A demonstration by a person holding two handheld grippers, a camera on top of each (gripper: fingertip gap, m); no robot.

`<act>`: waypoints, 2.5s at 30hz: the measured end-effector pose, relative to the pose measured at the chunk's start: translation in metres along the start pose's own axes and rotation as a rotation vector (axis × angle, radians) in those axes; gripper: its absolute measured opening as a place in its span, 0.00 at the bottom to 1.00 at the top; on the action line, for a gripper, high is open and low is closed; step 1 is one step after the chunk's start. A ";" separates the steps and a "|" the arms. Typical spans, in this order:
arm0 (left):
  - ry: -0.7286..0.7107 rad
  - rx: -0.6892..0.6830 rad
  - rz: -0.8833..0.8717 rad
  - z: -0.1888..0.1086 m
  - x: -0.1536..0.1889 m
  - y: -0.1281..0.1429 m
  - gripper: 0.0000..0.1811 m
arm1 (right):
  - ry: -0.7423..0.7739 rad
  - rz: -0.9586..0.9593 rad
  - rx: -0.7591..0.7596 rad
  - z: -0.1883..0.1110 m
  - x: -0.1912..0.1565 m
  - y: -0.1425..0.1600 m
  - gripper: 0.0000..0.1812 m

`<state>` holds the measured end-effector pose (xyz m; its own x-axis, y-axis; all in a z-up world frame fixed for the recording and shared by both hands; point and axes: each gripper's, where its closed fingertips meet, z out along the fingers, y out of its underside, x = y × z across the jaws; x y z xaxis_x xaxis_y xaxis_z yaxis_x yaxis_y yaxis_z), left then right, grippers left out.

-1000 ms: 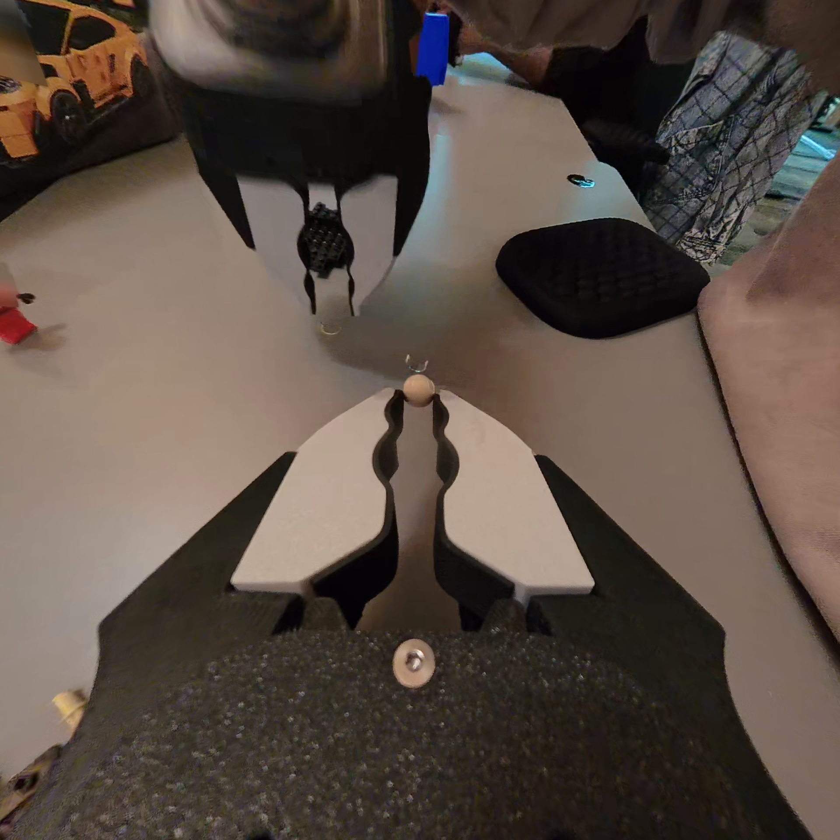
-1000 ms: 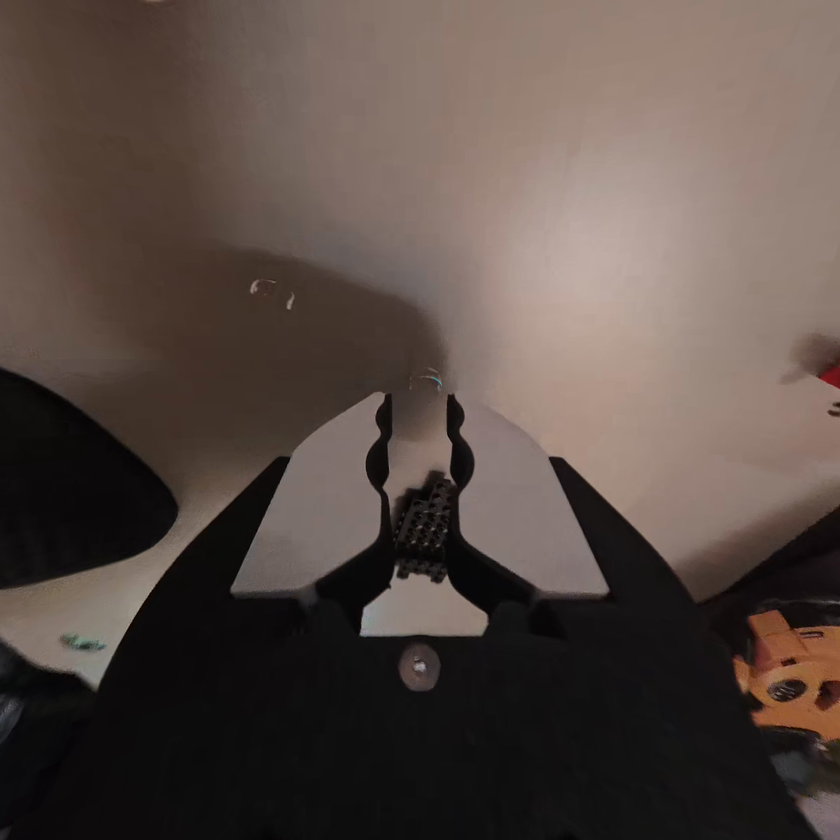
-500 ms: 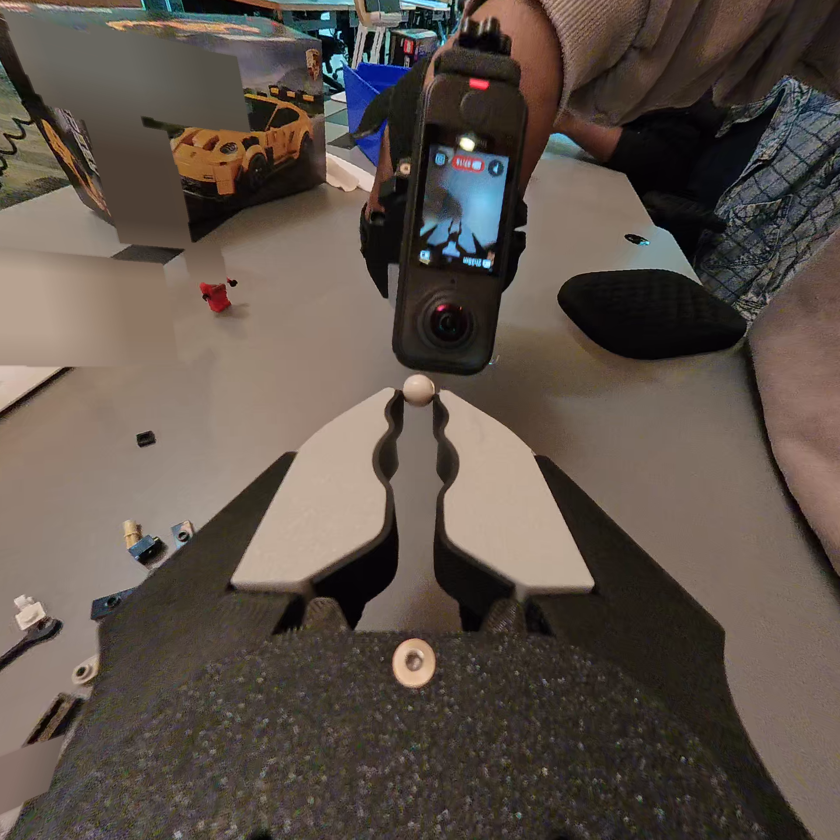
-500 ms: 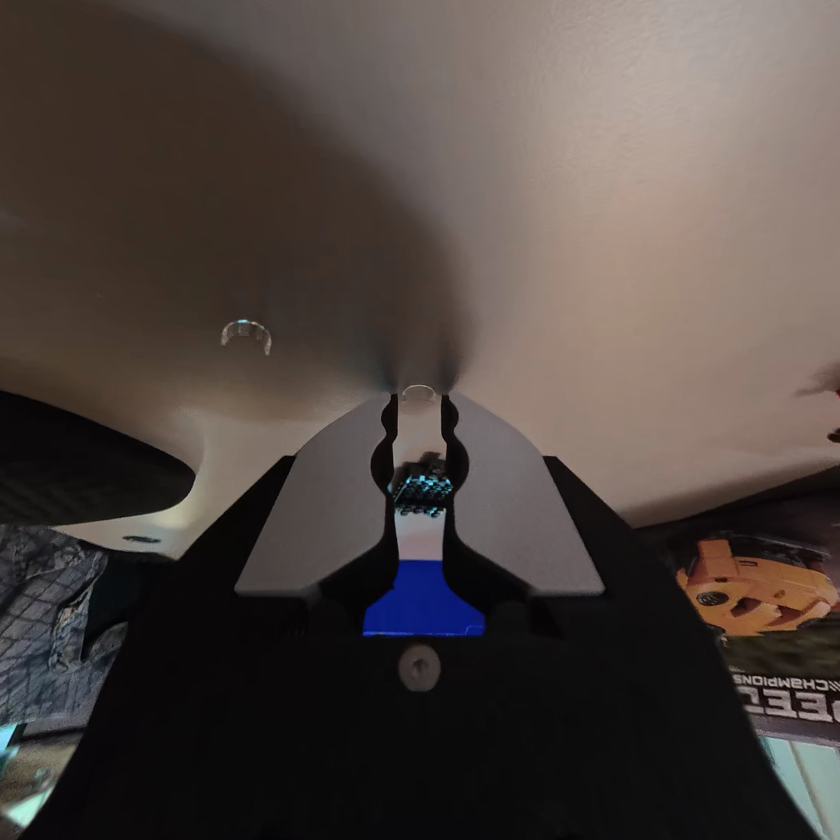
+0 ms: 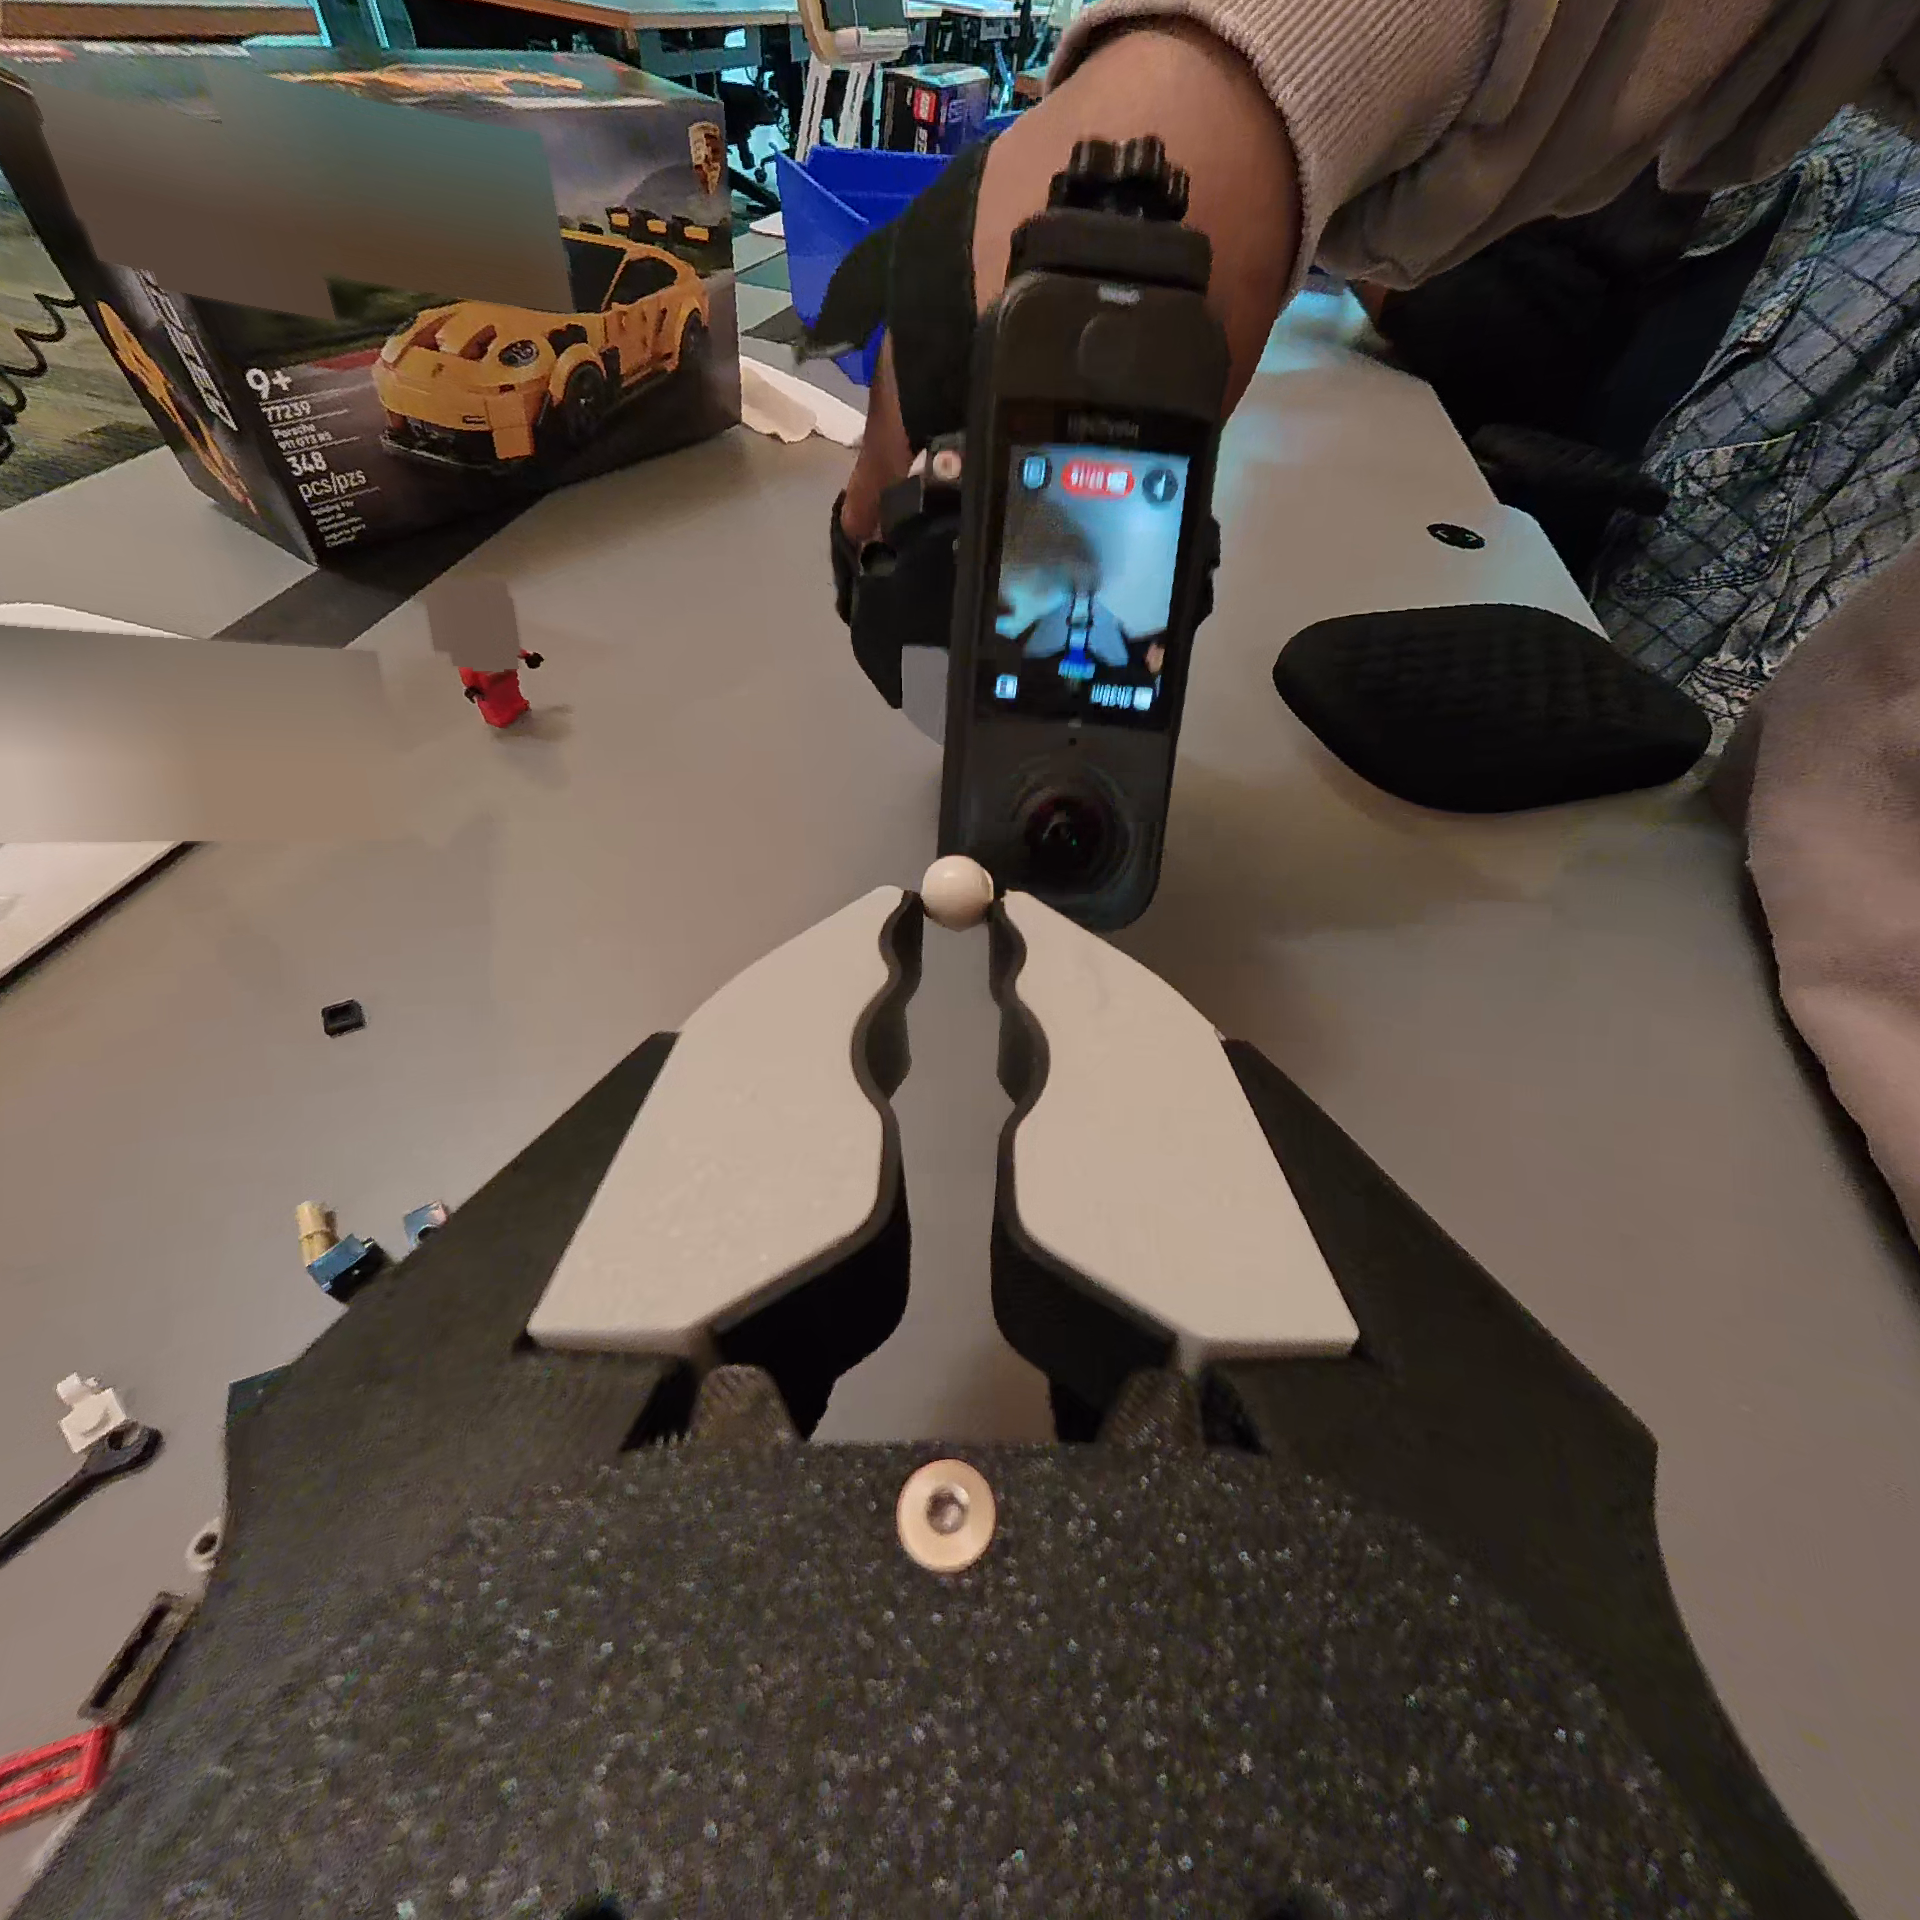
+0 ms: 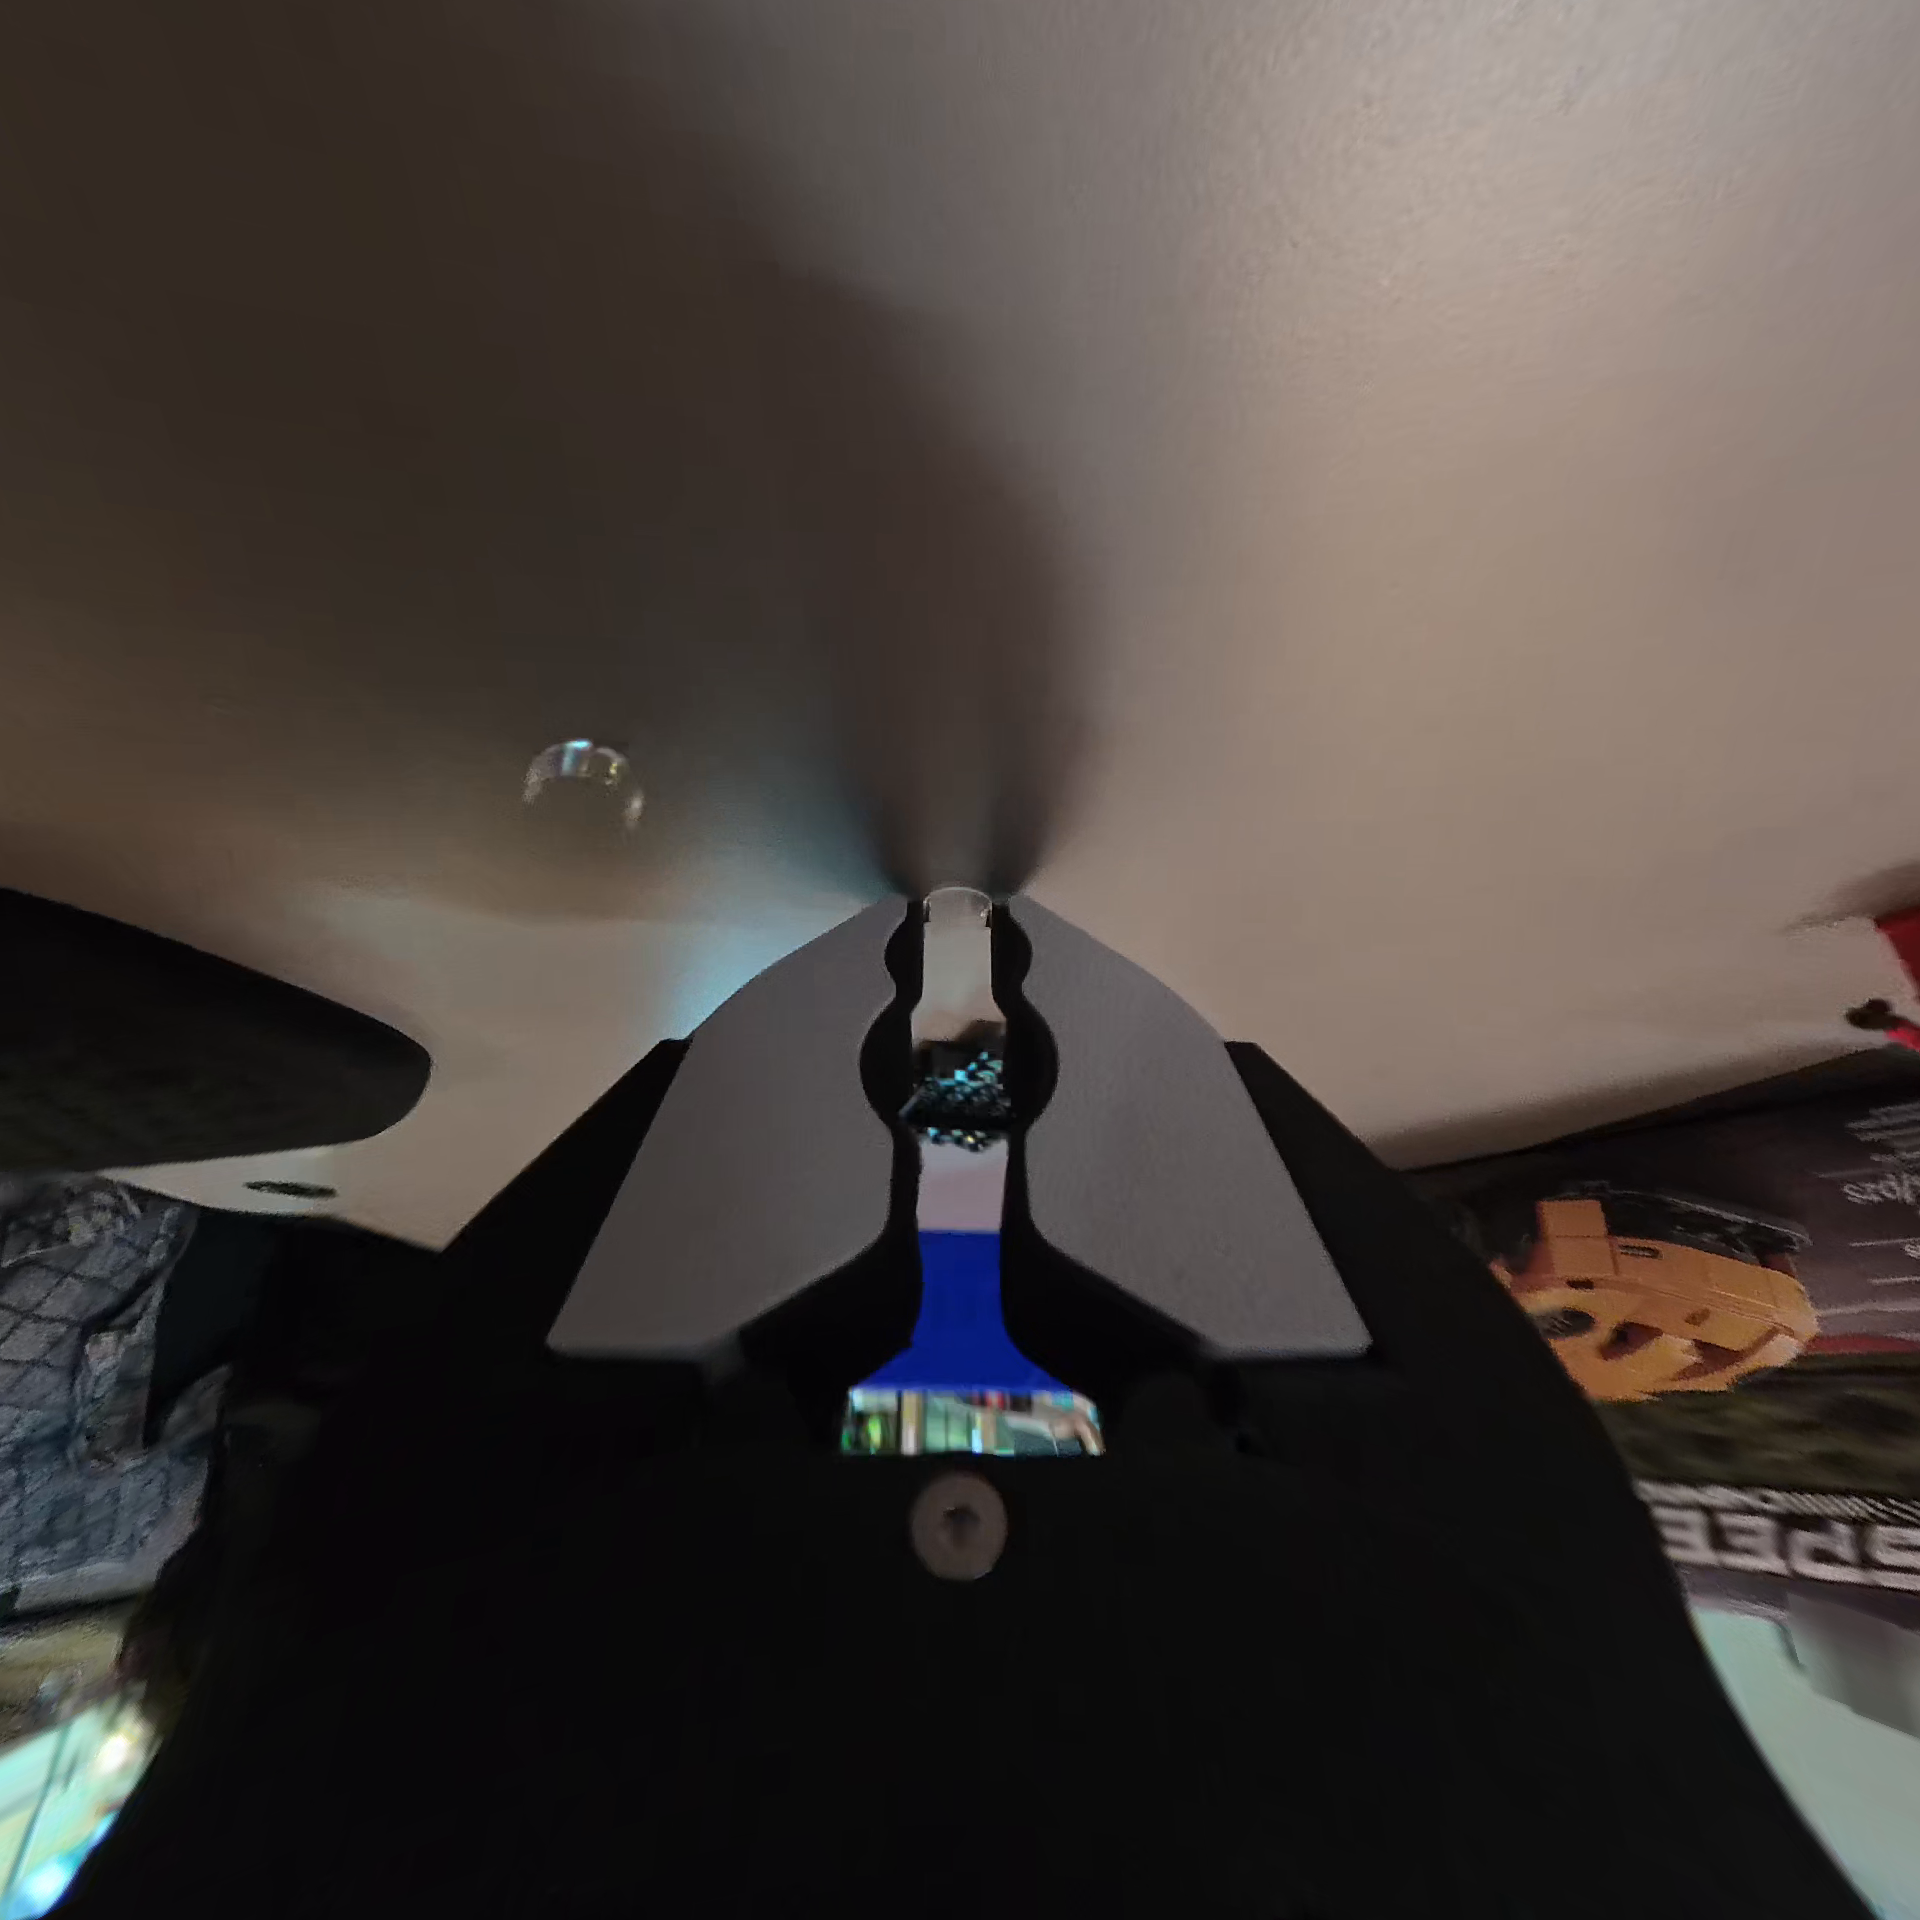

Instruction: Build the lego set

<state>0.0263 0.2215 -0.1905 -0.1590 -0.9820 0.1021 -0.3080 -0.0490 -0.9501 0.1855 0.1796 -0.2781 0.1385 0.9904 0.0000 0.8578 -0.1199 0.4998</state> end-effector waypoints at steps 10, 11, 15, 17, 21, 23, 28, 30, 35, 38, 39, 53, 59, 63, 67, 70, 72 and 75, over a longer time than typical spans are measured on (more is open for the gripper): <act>0.099 0.149 -0.057 0.008 0.023 -0.024 0.07 | 0.129 0.379 1.341 -0.121 0.003 -0.020 0.07; 0.112 0.166 -0.059 0.009 0.027 -0.027 0.07 | 0.132 0.394 1.469 -0.136 -0.002 -0.018 0.07; 0.138 0.201 -0.034 0.020 0.045 -0.033 0.07 | 0.095 0.419 1.858 -0.179 -0.023 -0.013 0.07; 0.134 0.209 -0.013 0.025 0.052 -0.036 0.07 | 0.070 0.403 1.946 -0.187 -0.031 -0.017 0.07; 0.130 0.210 0.016 0.032 0.060 -0.038 0.07 | 0.045 0.354 2.000 -0.190 -0.039 -0.029 0.07; 0.124 0.203 0.026 0.033 0.060 -0.037 0.07 | 0.039 0.345 1.986 -0.186 -0.040 -0.034 0.07; 0.118 0.195 0.045 0.035 0.061 -0.036 0.07 | 0.035 0.350 1.974 -0.180 -0.037 -0.040 0.07; 0.118 0.201 0.042 0.035 0.061 -0.036 0.07 | 0.033 0.356 1.974 -0.178 -0.037 -0.041 0.07; 0.117 0.216 0.042 0.034 0.061 -0.039 0.07 | 0.031 0.362 1.971 -0.176 -0.036 -0.044 0.07; 0.107 0.230 0.045 0.033 0.061 -0.041 0.07 | 0.026 0.370 1.990 -0.178 -0.035 -0.045 0.07; 0.106 0.238 0.045 0.032 0.061 -0.042 0.07 | 0.026 0.370 1.994 -0.178 -0.035 -0.044 0.07; 0.091 0.327 0.072 0.027 0.066 -0.056 0.06 | 0.054 0.364 2.068 -0.190 -0.040 -0.039 0.07; 0.089 0.355 0.065 0.025 0.067 -0.060 0.06 | 0.080 0.374 2.129 -0.195 -0.040 -0.037 0.07; 0.092 0.369 0.066 0.024 0.068 -0.063 0.06 | 0.082 0.369 2.156 -0.197 -0.041 -0.038 0.07; 0.090 0.373 0.071 0.023 0.069 -0.063 0.06 | 0.081 0.371 2.178 -0.199 -0.042 -0.037 0.07; 0.093 0.373 0.074 0.023 0.070 -0.063 0.06 | 0.066 0.371 2.187 -0.199 -0.042 -0.038 0.07; 0.093 0.370 0.086 0.022 0.071 -0.063 0.06 | 0.053 0.366 2.193 -0.200 -0.043 -0.038 0.07; 0.076 0.357 0.125 0.023 0.072 -0.063 0.06 | 0.032 0.368 2.207 -0.201 -0.044 -0.040 0.08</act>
<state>0.0561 0.1495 -0.1305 -0.2473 -0.9689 -0.0120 0.0621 -0.0035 -0.9981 0.0460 0.1544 -0.1239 0.3874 0.9110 -0.1417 -0.1600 -0.0850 -0.9835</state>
